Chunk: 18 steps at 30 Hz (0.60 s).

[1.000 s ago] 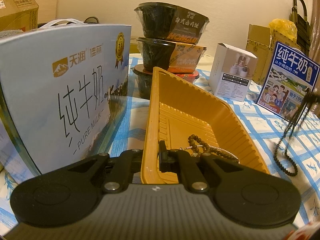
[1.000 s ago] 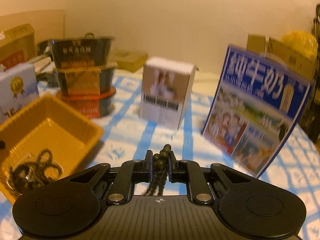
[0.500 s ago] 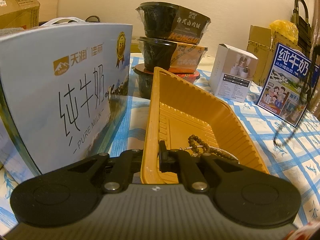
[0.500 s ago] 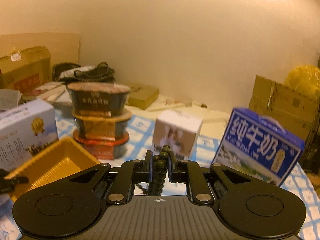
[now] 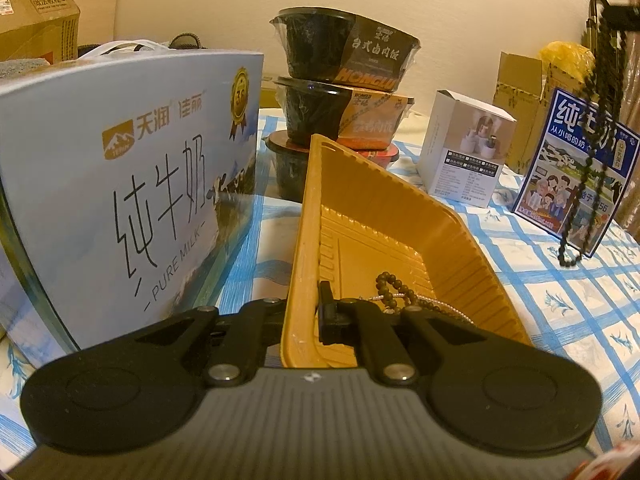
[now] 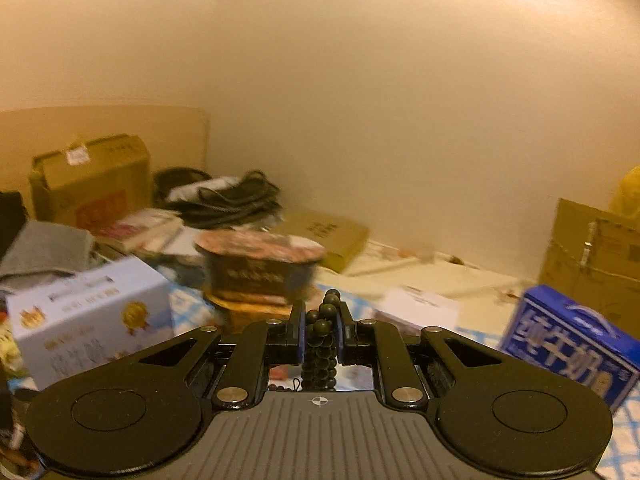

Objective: Organize jewelry
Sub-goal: 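Lift the green bead strand with the right tool and lower it into the tray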

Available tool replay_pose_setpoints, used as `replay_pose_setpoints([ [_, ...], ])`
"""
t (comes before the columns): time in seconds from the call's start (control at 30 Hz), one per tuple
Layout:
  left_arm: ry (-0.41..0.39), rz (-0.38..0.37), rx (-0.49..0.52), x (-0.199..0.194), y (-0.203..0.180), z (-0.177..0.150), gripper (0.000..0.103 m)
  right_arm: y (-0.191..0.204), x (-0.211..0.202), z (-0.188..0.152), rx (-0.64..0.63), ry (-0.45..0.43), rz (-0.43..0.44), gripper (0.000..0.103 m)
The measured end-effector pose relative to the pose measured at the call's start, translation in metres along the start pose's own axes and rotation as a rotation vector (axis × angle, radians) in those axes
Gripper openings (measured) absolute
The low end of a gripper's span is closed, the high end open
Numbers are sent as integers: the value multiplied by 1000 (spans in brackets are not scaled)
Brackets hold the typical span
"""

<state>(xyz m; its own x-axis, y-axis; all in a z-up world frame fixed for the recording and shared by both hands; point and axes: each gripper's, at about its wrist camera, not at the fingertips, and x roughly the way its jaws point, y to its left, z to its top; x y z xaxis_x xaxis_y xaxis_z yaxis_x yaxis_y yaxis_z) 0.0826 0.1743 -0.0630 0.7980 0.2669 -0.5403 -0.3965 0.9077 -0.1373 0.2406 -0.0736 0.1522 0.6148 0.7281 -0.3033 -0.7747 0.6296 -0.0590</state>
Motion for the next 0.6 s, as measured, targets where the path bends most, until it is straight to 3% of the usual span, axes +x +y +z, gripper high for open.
replay_pose_setpoints([
  [0.23, -5, -1, -6, 1, -1, 1, 6, 32, 15, -4, 34, 10, 125, 14],
  [0.6, -6, -5, -12, 2, -1, 2, 6, 74, 65, -26, 44, 99, 230, 14],
])
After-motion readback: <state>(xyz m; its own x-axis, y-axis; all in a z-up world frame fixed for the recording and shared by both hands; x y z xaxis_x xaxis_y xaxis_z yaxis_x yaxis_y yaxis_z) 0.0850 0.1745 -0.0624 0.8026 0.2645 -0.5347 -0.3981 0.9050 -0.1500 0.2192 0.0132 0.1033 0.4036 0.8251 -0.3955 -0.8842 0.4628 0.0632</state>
